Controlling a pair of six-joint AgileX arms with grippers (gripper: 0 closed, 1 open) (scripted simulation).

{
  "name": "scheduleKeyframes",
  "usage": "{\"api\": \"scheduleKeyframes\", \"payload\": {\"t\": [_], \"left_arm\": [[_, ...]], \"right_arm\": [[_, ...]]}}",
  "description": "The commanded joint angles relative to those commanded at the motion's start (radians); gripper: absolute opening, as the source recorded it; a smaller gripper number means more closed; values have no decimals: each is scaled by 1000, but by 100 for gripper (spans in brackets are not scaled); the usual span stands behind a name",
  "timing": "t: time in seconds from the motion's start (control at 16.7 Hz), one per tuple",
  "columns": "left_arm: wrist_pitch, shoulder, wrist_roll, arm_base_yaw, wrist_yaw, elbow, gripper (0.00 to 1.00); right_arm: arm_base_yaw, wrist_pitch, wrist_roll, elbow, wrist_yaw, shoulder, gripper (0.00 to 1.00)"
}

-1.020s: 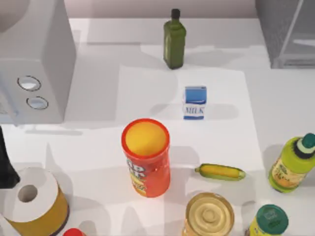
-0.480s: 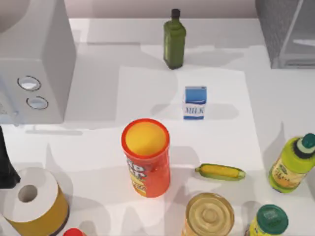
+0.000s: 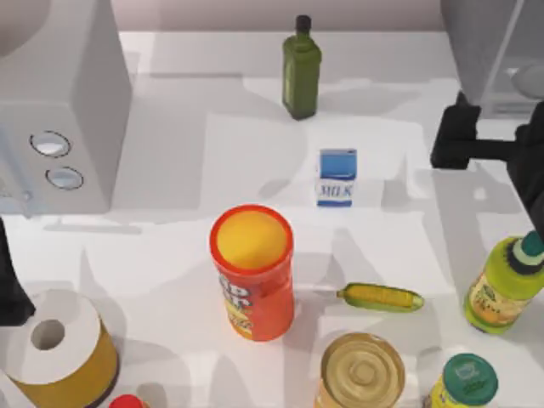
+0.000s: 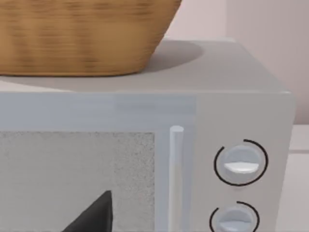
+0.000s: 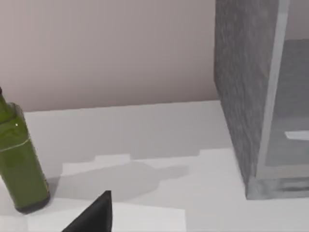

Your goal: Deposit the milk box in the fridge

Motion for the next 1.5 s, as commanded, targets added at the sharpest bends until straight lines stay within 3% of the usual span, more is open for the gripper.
{"api": "scheduleKeyframes", "payload": {"t": [0.36,0.66,1.14,1.5], "left_arm": [[0,0,0,0,0,0,100],[0,0,0,0,0,0,100],[0,0,0,0,0,0,100],[0,0,0,0,0,0,100]], "right_arm": [[189,219,74,217,191,549,100],[290,329,108,322,285,826,100],[304,344,113,334,298,867,100],[280,243,100,375,277,793,100]]}}
